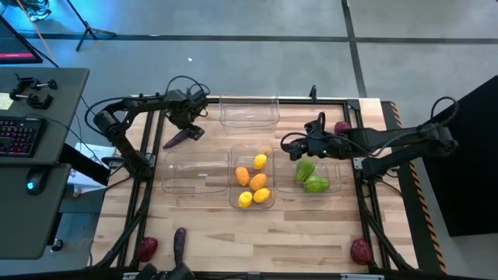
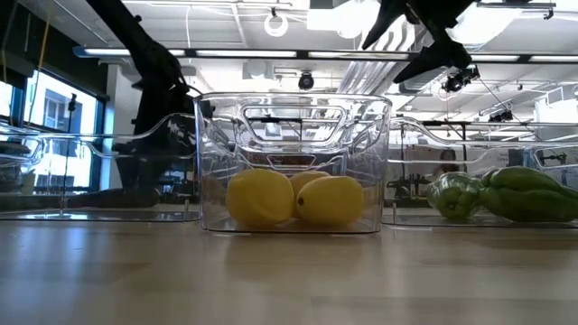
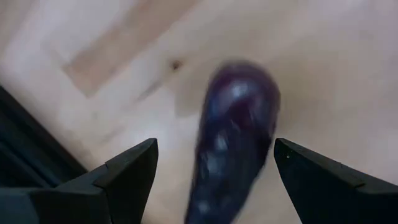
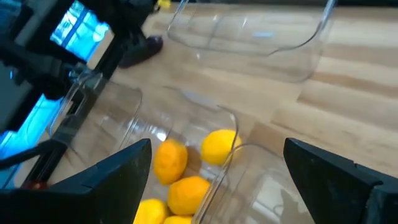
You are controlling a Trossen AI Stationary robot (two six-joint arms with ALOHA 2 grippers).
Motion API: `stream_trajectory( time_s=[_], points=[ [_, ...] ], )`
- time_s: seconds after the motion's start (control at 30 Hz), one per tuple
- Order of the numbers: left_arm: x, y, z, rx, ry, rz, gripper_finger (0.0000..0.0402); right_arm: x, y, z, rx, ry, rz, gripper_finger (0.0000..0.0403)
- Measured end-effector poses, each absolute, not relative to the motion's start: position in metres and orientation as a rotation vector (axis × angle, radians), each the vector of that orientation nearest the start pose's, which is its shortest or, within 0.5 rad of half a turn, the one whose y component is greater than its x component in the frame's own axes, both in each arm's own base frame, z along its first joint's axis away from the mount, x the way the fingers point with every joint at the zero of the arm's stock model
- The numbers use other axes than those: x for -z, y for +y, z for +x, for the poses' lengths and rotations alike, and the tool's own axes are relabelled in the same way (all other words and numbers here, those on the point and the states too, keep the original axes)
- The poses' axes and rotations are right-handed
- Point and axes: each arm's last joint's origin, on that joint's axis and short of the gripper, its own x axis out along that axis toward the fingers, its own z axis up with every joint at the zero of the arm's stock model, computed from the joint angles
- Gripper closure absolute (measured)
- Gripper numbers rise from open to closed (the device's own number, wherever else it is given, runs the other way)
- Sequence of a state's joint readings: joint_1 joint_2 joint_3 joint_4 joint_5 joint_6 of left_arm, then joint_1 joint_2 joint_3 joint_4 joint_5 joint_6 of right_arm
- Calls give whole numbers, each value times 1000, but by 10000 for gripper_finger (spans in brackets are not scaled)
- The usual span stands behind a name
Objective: Sort produce into baskets
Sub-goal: Put the eggplant into the bottom left transparent bin
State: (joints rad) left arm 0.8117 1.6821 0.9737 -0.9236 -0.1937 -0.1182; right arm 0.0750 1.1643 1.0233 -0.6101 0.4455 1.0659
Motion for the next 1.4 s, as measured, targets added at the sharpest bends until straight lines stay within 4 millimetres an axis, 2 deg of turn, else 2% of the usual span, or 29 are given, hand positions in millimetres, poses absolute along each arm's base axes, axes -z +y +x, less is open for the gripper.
stream_trajectory(
  time_s=[0.33, 0.47, 0.67, 0.93, 1.07, 1.23, 1.33, 1.4],
  points=[
    [-155, 202, 184, -862, 1527, -573, 92, -291, 13, 253, 551, 621, 851, 47],
    [-153, 200, 182, -864, 1532, -580, 92, -295, 17, 251, 552, 576, 805, 47],
    [-139, 188, 176, -849, 1558, -615, 92, -306, 18, 241, 570, 505, 786, 47],
    [-134, 184, 179, -866, 1544, -577, 95, -310, 17, 238, 563, 485, 770, 47],
    [-134, 183, 181, -845, 1538, -579, 131, -310, 18, 238, 560, 486, 789, 47],
    [-141, 178, 179, -832, 1528, -603, 225, -312, 18, 237, 540, 493, 777, 47],
    [-159, 173, 175, -864, 1478, -612, 284, -313, 17, 236, 542, 483, 750, 47],
    [-179, 174, 177, -900, 1355, -595, 295, -314, 17, 235, 549, 477, 725, 47]
  ],
)
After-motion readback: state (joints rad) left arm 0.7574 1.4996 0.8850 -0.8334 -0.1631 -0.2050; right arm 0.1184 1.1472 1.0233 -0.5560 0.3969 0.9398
